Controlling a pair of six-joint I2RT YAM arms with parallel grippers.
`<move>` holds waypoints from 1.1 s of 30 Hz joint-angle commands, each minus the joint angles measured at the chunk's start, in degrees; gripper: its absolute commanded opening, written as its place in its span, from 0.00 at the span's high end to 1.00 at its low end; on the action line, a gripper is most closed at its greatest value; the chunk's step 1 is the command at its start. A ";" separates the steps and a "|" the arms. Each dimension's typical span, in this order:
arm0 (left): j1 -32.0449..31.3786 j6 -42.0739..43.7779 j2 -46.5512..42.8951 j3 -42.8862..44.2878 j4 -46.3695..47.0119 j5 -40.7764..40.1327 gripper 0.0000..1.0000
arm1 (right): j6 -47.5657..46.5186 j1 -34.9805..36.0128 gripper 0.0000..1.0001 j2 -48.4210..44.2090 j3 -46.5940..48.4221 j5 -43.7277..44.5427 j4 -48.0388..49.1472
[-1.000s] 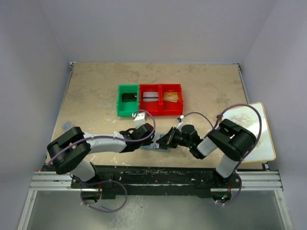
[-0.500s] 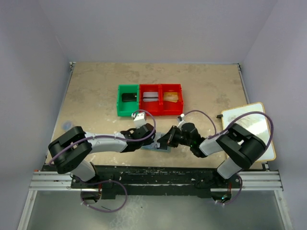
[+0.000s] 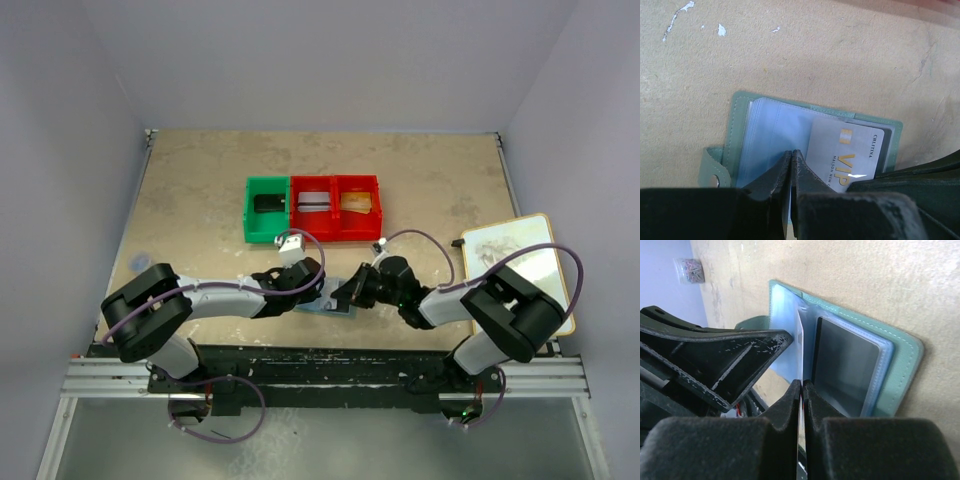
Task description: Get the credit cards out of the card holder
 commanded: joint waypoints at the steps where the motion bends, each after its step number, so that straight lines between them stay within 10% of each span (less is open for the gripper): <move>1: 0.23 0.20 2.24 -1.53 -5.82 -0.39 1.00 | -0.43 -0.55 0.94 -1.20 -1.40 1.30 0.67; 24: -1.11 -2.06 7.14 5.50 -18.83 -8.25 1.00 | -0.51 -1.68 0.93 1.92 -1.68 -1.07 3.31; 33: -1.25 -0.98 7.10 4.92 -16.91 -6.67 1.00 | 0.27 -1.68 0.77 5.78 0.46 -1.47 5.99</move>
